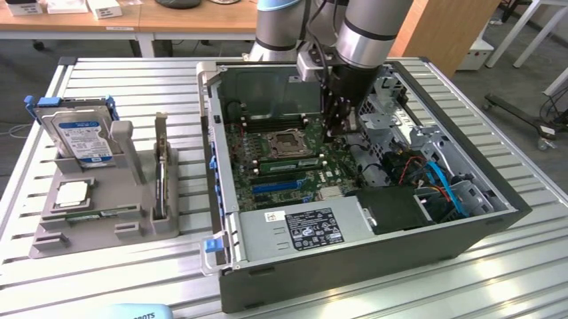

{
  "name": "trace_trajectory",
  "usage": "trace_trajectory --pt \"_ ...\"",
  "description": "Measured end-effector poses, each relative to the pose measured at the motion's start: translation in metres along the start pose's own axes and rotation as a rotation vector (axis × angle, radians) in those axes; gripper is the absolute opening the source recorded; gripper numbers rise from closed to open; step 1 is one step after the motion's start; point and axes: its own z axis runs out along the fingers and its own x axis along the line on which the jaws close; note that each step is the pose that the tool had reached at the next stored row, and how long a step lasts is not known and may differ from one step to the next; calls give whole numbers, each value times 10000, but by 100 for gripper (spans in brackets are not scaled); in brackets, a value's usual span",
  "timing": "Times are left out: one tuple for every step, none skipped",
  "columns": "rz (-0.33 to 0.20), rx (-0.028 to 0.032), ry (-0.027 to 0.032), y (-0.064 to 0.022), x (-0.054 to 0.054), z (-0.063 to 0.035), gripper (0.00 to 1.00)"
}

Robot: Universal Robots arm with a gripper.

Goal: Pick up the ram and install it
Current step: 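Press down the ram until it locks into place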

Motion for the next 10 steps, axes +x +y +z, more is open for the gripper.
trace_trajectory --pt "0 1 -1 0 0 8 10" --pt "1 0 0 0 0 16 10" --pt "1 1 -1 0 1 24 10" --pt "0 2 -1 -1 1 33 10" --pt "0 2 0 -1 1 43 10" --pt "1 3 -1 -1 1 52 10" --pt "0 3 -1 -1 2 63 10" --pt "0 4 -1 -2 2 73 10" --pt "1 4 0 -2 2 82 10" --pt "0 6 -1 -2 2 93 10"
